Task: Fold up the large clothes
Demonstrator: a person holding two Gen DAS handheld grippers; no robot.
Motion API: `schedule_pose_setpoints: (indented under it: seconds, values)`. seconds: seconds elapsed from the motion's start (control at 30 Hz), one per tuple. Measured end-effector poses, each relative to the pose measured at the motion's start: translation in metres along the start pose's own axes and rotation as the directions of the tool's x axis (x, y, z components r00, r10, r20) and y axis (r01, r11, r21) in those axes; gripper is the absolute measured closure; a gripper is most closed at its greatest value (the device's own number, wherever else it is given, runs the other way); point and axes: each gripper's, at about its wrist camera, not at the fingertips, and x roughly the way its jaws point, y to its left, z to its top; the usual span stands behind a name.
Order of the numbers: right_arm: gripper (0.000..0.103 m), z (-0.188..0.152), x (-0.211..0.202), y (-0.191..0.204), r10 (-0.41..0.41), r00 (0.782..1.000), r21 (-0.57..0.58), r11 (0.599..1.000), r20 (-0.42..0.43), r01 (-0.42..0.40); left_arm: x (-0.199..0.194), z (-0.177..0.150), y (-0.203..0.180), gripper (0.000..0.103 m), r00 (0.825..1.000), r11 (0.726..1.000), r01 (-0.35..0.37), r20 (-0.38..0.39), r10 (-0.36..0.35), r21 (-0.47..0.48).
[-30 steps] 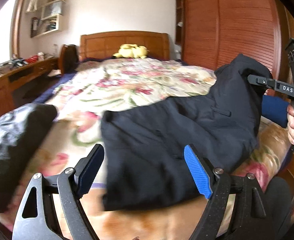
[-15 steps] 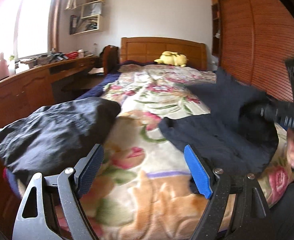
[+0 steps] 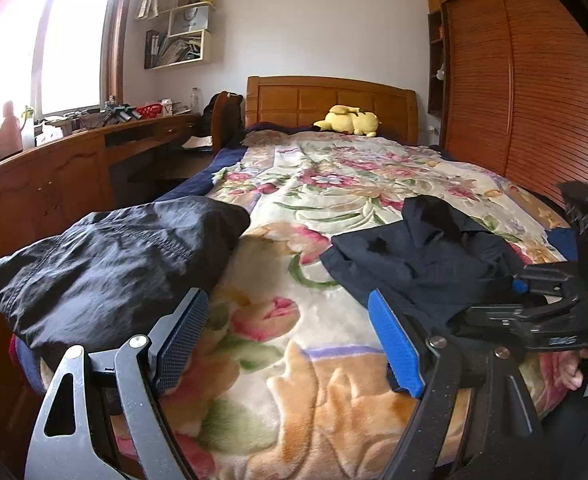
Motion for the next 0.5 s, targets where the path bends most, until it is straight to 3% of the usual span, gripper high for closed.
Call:
schedule_pose_setpoints:
  seconds: [0.07,0.13,0.2,0.3,0.5]
  values:
    - [0.045,0.005,-0.016,0.000,0.012,1.000,0.001,1.000,0.025,-0.012,0.001,0.004,-0.006,0.020,1.000,1.000,0.010,0.006,-0.010,0.010]
    - [0.041,0.007,-0.036,-0.002,0.004,0.998,0.002,1.000,0.058,-0.004,0.001,0.009,-0.013,0.020,1.000,1.000,0.022,0.015,-0.023,0.019]
    - [0.040,0.011,-0.050,-0.008,-0.003,0.996,0.013,1.000,0.088,0.002,0.001,0.013,-0.020,0.020,0.999,0.999,0.036,0.021,-0.037,0.028]
    - [0.040,0.010,-0.069,-0.023,-0.085,0.988,0.019,0.996,0.130,0.083,0.003,0.021,-0.034,0.020,0.997,0.997,0.066,0.031,-0.068,0.050]
    - [0.039,0.002,-0.069,-0.060,-0.201,0.972,0.070,0.979,0.119,0.194,0.018,0.038,-0.065,0.020,0.990,0.986,0.138,0.022,-0.140,0.093]
